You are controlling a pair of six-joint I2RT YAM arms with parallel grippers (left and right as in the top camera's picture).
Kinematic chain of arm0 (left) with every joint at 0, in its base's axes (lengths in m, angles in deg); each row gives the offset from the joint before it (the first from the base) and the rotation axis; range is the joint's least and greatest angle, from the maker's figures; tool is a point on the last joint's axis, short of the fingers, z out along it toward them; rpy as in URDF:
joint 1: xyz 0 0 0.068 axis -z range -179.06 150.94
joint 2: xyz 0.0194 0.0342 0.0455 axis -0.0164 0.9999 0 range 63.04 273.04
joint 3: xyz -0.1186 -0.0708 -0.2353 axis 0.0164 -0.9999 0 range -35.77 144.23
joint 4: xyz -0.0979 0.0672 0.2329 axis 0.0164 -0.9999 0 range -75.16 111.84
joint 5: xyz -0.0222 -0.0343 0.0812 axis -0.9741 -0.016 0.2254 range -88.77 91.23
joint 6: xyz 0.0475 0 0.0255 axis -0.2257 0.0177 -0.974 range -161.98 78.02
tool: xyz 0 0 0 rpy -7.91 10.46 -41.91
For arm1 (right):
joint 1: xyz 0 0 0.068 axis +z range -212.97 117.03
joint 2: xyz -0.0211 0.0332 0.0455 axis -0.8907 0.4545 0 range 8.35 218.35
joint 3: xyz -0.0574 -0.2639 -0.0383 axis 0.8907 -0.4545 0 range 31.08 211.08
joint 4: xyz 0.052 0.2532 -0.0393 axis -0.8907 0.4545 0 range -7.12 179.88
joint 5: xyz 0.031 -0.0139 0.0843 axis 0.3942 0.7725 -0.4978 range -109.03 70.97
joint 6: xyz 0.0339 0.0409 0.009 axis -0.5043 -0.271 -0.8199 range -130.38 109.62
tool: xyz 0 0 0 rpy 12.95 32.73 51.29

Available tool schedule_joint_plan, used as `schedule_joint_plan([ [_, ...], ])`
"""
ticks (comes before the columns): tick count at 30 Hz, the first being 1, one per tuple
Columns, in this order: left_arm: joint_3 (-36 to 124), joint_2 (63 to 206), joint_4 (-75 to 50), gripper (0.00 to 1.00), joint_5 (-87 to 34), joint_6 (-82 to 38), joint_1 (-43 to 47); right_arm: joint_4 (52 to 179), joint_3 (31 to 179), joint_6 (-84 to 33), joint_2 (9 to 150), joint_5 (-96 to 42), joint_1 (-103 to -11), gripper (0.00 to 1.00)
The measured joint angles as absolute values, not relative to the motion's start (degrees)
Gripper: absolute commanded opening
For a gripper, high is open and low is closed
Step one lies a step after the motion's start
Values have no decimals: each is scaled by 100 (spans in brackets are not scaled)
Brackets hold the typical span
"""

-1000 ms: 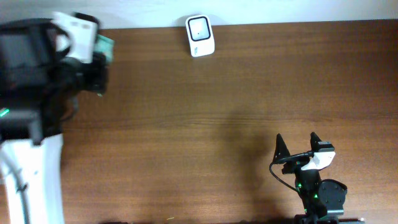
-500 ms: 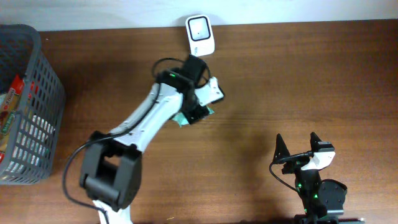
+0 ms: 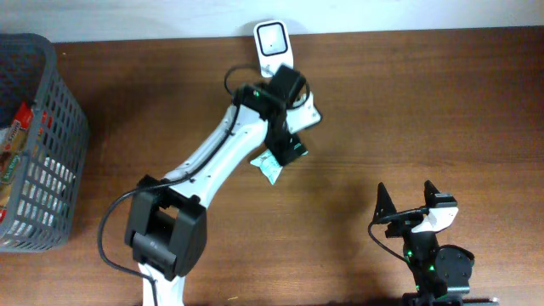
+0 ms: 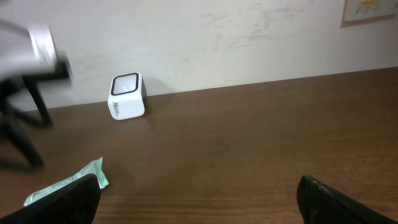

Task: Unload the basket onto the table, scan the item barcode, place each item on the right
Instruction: 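Place the mint-green packet on the table center, open left gripper, then reach the left gripper into the basket and grasp the San Remo pasta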

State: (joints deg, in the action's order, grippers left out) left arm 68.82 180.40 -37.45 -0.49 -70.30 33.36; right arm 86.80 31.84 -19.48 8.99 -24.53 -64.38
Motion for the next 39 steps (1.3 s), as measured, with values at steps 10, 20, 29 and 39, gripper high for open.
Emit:
schedule_joint_plan([
  [10,12344,17777,-6211,99,-31,-6063,-353,8678,3182,-1950,897,-2453,-6440,99],
  [20,11083,17786,-6055,99,-785,-5467,-4154,8680,3182,-1944,897,-2455,-6440,99],
  [29,8272,17804,-3642,99,-982,-5836,-4447,8680,3182,-1948,897,-2455,-6440,99],
  [39,7542,18160,-2965,99,-978,-7657,-4443,8680,3182,-1946,897,-2453,-6440,99],
])
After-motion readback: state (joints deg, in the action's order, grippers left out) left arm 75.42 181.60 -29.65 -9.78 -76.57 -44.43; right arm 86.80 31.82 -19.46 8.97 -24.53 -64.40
